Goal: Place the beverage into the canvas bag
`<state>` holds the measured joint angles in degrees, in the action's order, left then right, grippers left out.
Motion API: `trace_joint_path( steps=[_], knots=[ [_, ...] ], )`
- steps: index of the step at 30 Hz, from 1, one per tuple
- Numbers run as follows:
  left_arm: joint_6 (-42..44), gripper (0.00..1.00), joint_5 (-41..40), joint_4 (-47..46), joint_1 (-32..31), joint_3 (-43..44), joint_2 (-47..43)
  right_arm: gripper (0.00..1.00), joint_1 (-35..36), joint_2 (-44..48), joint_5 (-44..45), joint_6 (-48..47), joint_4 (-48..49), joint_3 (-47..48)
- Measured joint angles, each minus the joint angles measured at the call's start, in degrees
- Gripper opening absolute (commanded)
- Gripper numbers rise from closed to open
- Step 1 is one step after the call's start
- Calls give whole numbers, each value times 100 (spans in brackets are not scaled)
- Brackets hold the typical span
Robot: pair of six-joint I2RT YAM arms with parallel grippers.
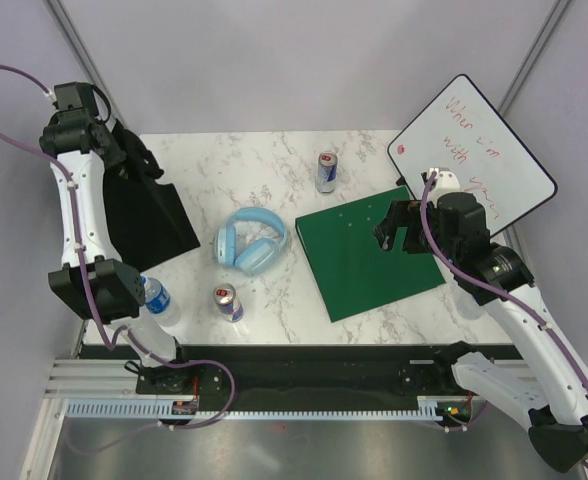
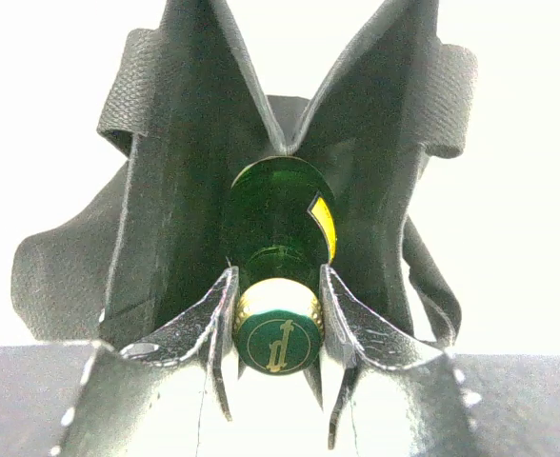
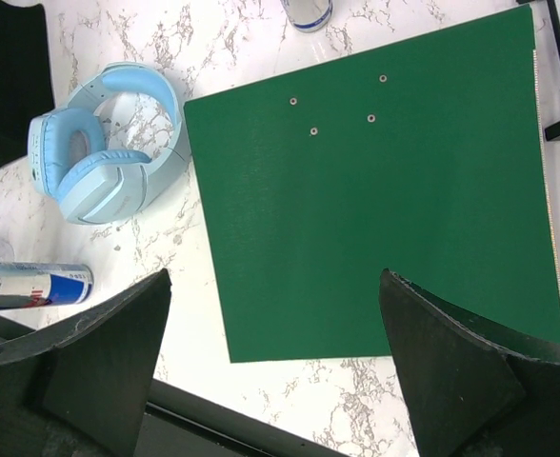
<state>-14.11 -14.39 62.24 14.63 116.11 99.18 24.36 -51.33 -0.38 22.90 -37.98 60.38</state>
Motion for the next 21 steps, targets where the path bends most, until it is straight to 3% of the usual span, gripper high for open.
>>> trace_joint_path(
  steps=[7, 17, 21],
  knots=[
    [-26, 2, -66, -37, 9, 175, 173, 98, 0, -4, 44, -24, 37, 0],
    [-111, 2, 122, -354, 13, -901, 339, 98, 0, -46, 68, -42, 70, 0],
    [-151, 2, 179, -911, 13, -1508, 179, 98, 0, -149, 101, -44, 66, 0]
  ],
)
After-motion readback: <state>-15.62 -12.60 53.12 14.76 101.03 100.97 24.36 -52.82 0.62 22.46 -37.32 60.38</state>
